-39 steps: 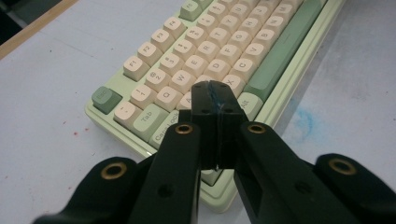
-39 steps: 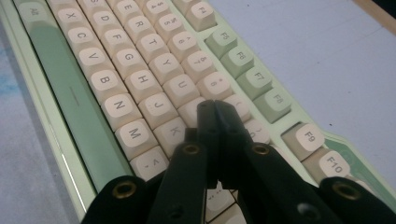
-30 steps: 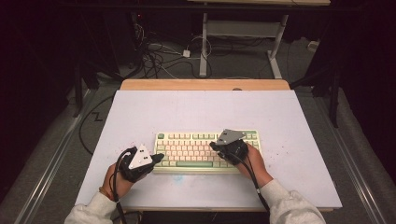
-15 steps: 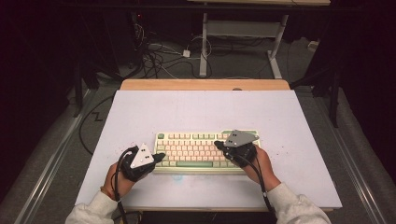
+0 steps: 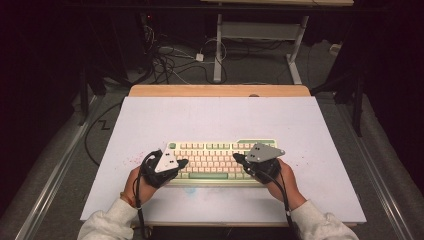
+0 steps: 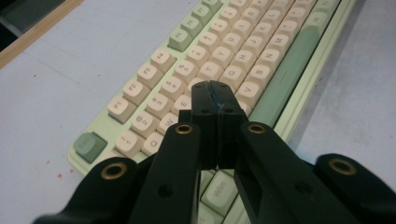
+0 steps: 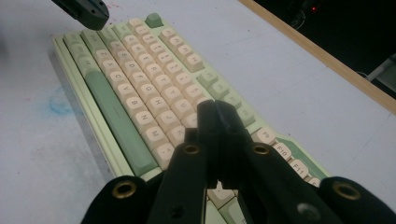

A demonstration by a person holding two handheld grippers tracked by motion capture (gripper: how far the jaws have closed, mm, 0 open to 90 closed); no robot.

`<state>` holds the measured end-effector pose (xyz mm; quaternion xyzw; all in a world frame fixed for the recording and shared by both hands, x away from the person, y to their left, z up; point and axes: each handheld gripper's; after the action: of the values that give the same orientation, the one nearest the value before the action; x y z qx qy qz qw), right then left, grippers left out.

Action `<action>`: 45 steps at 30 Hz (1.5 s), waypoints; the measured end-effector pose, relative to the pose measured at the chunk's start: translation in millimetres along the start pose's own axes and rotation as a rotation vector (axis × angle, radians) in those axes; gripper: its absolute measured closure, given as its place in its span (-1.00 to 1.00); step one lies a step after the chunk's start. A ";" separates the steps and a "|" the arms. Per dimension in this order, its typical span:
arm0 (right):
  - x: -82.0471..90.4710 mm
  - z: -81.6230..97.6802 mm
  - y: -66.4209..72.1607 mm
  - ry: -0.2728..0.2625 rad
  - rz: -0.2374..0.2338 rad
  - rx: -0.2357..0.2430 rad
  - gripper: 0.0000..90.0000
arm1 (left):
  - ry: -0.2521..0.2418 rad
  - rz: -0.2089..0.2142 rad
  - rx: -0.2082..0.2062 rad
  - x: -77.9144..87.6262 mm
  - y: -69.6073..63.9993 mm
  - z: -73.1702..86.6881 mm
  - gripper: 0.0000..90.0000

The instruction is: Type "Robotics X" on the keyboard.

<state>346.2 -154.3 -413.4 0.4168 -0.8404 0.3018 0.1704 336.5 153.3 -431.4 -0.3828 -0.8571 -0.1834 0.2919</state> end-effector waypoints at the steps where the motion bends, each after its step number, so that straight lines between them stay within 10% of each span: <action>1: 1.0 0.5 -0.4 -0.001 -0.001 0.001 1.00 | 0.000 0.003 -0.001 -1.5 -0.6 -2.2 0.94; 20: 17.3 8.6 -4.6 -0.009 0.024 -0.017 1.00 | 0.060 0.050 -0.041 -42.3 -7.4 -34.4 0.95; 45: 18.6 12.7 -9.9 -0.004 0.024 -0.025 1.00 | 0.081 0.064 -0.016 -59.3 -0.9 -38.3 0.94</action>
<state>342.6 -178.3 -409.5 0.4050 -0.8494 0.2923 0.1704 381.4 99.5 -440.3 -0.4045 -0.8304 -0.1961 0.3293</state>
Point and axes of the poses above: each handheld gripper's, and its own axes: x roughly backward along the jaws, z roughly out of its underside, y roughly to its left, and after that the axes turned 9 degrees about x, right-handed
